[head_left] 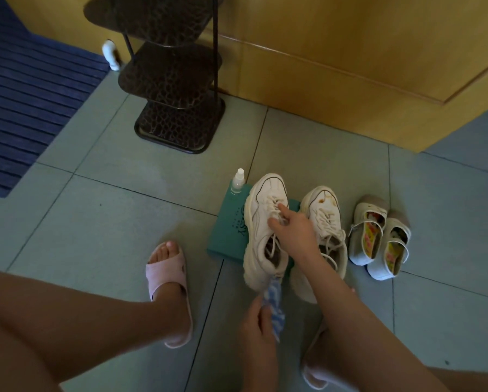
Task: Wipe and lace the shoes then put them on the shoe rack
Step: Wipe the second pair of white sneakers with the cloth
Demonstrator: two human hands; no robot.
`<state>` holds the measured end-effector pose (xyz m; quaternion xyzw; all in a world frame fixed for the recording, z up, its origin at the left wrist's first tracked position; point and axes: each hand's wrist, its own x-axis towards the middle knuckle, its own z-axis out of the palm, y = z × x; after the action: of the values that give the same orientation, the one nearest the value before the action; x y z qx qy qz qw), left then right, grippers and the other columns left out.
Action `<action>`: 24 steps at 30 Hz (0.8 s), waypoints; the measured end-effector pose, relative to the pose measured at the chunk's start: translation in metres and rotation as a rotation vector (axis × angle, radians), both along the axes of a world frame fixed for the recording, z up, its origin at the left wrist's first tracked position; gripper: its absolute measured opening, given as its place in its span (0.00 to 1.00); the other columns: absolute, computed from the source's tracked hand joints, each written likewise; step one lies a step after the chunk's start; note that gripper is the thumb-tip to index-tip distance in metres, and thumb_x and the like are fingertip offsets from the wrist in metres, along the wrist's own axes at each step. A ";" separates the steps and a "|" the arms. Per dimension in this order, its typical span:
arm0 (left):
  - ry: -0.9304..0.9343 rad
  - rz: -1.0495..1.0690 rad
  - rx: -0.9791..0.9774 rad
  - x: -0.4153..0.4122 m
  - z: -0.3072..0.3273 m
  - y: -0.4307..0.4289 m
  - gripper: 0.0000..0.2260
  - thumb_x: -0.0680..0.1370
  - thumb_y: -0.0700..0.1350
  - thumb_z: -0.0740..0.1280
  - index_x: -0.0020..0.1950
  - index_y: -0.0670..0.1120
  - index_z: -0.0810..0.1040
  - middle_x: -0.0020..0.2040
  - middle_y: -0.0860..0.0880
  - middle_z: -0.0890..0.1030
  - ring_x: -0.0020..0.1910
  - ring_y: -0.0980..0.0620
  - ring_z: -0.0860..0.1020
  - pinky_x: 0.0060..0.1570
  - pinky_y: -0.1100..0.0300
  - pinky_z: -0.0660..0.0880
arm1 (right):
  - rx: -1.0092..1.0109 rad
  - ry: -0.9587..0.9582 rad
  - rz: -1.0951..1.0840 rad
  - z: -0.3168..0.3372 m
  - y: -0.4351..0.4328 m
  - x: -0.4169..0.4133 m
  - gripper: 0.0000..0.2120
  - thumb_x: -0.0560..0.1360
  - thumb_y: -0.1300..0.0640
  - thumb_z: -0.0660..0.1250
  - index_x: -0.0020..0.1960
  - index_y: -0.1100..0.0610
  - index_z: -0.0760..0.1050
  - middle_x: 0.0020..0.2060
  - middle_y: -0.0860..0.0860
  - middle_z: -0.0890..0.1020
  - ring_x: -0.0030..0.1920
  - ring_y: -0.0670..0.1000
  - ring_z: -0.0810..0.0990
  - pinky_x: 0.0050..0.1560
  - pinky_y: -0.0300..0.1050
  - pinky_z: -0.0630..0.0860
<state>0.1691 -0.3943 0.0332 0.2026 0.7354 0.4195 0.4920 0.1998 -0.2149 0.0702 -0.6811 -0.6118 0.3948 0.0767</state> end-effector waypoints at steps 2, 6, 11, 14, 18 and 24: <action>0.061 0.185 -0.030 -0.018 0.006 0.012 0.11 0.80 0.40 0.59 0.59 0.39 0.76 0.48 0.46 0.78 0.52 0.46 0.78 0.40 0.72 0.71 | -0.025 0.006 0.006 0.004 -0.001 0.001 0.25 0.78 0.50 0.61 0.74 0.52 0.62 0.57 0.57 0.79 0.53 0.53 0.78 0.46 0.40 0.70; 0.211 0.285 0.083 -0.058 0.043 0.038 0.06 0.80 0.39 0.59 0.50 0.40 0.75 0.43 0.42 0.79 0.42 0.45 0.77 0.36 0.70 0.71 | -0.080 0.027 0.028 0.010 -0.007 0.003 0.27 0.79 0.47 0.59 0.75 0.52 0.59 0.65 0.56 0.74 0.62 0.54 0.75 0.53 0.42 0.71; 0.246 0.228 0.217 -0.077 0.082 0.073 0.08 0.81 0.44 0.58 0.50 0.44 0.76 0.42 0.50 0.77 0.42 0.54 0.76 0.37 0.72 0.70 | -0.087 0.038 0.068 0.026 -0.005 0.004 0.25 0.80 0.47 0.57 0.74 0.53 0.60 0.68 0.55 0.72 0.65 0.55 0.72 0.64 0.47 0.69; 0.110 0.164 0.259 -0.079 0.093 0.104 0.08 0.80 0.45 0.59 0.43 0.53 0.74 0.39 0.55 0.78 0.37 0.62 0.77 0.34 0.71 0.74 | 0.126 0.153 0.016 0.048 0.008 0.008 0.20 0.79 0.48 0.59 0.70 0.53 0.68 0.66 0.51 0.74 0.65 0.51 0.72 0.62 0.45 0.69; -0.174 0.062 0.241 -0.078 0.091 0.159 0.07 0.80 0.42 0.59 0.50 0.46 0.77 0.47 0.45 0.81 0.46 0.48 0.80 0.48 0.54 0.77 | -0.061 0.572 -0.042 0.072 0.033 0.017 0.19 0.77 0.47 0.62 0.67 0.52 0.72 0.62 0.49 0.77 0.60 0.48 0.76 0.57 0.41 0.74; -0.524 -0.038 0.179 -0.051 0.101 0.223 0.15 0.81 0.44 0.57 0.64 0.39 0.71 0.47 0.45 0.80 0.43 0.50 0.79 0.43 0.56 0.78 | -0.172 0.637 -0.003 0.070 0.073 0.047 0.27 0.72 0.51 0.70 0.69 0.52 0.68 0.58 0.52 0.80 0.54 0.51 0.81 0.53 0.46 0.78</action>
<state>0.1185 -0.1715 0.1343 0.1434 0.5391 0.5117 0.6534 0.2470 -0.1418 0.1401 -0.5284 -0.5206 0.6379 0.2069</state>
